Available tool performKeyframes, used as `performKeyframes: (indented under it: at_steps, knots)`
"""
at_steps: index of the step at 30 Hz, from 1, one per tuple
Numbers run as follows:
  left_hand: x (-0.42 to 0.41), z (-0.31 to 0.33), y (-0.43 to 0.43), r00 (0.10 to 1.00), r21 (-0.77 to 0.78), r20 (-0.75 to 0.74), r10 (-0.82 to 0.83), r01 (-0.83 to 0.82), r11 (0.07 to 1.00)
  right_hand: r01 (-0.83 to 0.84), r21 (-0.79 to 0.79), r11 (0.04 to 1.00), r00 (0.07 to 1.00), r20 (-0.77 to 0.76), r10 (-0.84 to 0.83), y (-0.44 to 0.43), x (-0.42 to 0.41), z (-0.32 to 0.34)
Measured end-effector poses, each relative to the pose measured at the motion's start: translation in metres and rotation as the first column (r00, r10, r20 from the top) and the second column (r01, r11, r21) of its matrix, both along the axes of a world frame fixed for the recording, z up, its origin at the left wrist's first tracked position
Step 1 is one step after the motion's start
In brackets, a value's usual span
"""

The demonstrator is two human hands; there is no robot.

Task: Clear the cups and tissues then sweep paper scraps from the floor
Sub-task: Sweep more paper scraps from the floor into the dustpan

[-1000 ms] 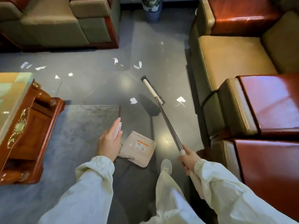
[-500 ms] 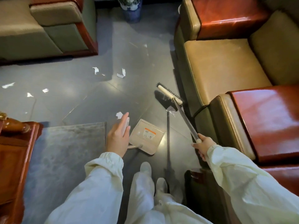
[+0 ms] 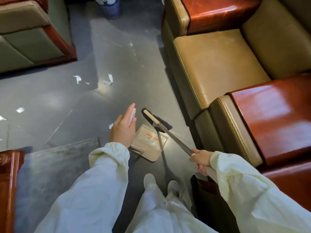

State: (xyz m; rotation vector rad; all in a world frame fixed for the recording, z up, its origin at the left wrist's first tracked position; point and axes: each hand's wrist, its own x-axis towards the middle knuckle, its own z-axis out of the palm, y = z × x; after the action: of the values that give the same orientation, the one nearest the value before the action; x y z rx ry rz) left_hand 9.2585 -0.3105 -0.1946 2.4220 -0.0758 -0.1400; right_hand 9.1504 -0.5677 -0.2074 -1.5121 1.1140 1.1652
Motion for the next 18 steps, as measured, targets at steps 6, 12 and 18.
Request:
performKeyframes:
  at_steps: [6,12,18]
  knots:
    - [-0.013,0.002,-0.005,1.0,0.03,0.008,-0.008,0.008,1.0,0.016,0.248,0.969,0.988,-0.151,0.023,-0.026,-0.028,0.052]
    - [-0.051,0.007,0.019,0.997,0.047,0.057,0.06,-0.063,0.997,0.071,0.296,0.952,0.994,-0.104,-0.042,-0.033,-0.038,0.087]
    - [-0.1,0.016,0.047,0.972,0.033,0.099,0.212,-0.217,0.976,0.017,0.252,0.967,1.0,-0.016,-0.014,0.001,-0.019,0.081]
